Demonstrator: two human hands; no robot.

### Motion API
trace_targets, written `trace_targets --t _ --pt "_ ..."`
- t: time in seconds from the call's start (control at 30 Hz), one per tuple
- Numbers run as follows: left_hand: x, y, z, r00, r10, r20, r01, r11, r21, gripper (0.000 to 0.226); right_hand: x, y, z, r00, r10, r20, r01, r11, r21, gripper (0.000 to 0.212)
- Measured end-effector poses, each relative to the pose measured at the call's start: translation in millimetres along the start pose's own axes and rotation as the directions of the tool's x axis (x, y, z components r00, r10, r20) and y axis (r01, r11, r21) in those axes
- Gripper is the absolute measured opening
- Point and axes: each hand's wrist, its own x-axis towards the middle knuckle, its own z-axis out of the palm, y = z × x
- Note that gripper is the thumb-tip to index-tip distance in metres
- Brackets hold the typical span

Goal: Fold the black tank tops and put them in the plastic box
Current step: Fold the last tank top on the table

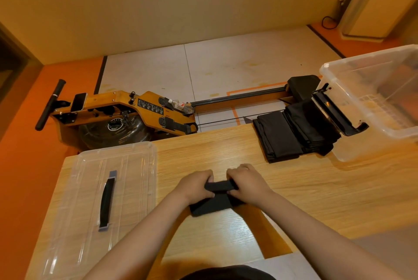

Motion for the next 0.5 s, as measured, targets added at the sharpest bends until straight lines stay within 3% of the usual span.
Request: trace_targets --t 0.1,0.2,0.27,0.37,0.5 --pt "6 14 -24 0.958 0.162 -0.238 -0.137 0.984 0.118 0.027 6 3 -24 0.975 0.021 -0.221 -0.012 0.999 0.041 0.016" --pt "12 20 -28 0.856 0.314 -0.410 -0.180 0.926 0.332 0.032 9 12 -25 0.935 0.033 -0.352 -0.035 0.999 0.001 0.034" --pt "15 17 -14 0.835 0.353 -0.422 -0.166 0.893 0.418 0.032 3 16 -12 0.940 0.050 -0.339 -0.056 0.998 -0.009 0.045" --pt "12 0 27 0.906 0.298 -0.301 -0.116 0.858 0.500 0.038 -22 17 27 0.972 0.106 -0.208 -0.111 0.994 -0.010 0.050" --pt "-13 -29 77 0.929 0.241 -0.280 -0.088 0.881 0.465 0.057 -58 18 69 0.978 0.196 -0.065 -0.197 0.980 -0.005 0.078"
